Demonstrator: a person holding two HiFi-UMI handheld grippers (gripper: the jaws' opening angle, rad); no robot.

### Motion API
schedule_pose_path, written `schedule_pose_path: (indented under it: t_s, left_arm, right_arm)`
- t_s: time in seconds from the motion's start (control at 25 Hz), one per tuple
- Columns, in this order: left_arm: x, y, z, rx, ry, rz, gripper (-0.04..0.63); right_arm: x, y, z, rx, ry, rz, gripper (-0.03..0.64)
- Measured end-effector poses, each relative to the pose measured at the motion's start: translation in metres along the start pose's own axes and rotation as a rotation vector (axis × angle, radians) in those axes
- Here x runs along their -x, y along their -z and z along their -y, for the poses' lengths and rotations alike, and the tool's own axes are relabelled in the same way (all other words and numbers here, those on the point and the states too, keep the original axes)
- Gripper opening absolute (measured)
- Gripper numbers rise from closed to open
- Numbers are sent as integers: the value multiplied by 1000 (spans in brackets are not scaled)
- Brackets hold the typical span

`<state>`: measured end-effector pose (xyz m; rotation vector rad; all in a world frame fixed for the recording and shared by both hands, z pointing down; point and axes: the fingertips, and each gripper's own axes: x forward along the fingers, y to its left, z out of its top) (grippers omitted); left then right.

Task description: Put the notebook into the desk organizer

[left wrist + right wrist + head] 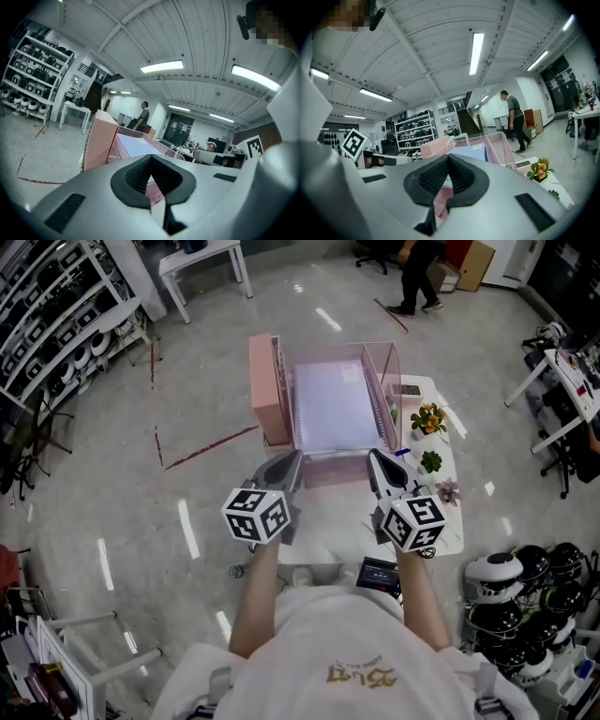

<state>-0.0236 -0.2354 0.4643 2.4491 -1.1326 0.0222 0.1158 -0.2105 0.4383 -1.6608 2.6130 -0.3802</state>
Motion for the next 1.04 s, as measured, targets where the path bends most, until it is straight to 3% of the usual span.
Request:
schedule_pose_path:
  t_s: [1.04]
  left_arm:
    - [-2, 4, 7, -5, 5, -20, 18]
  right_arm:
    - [4, 7, -5, 106, 3, -44, 9]
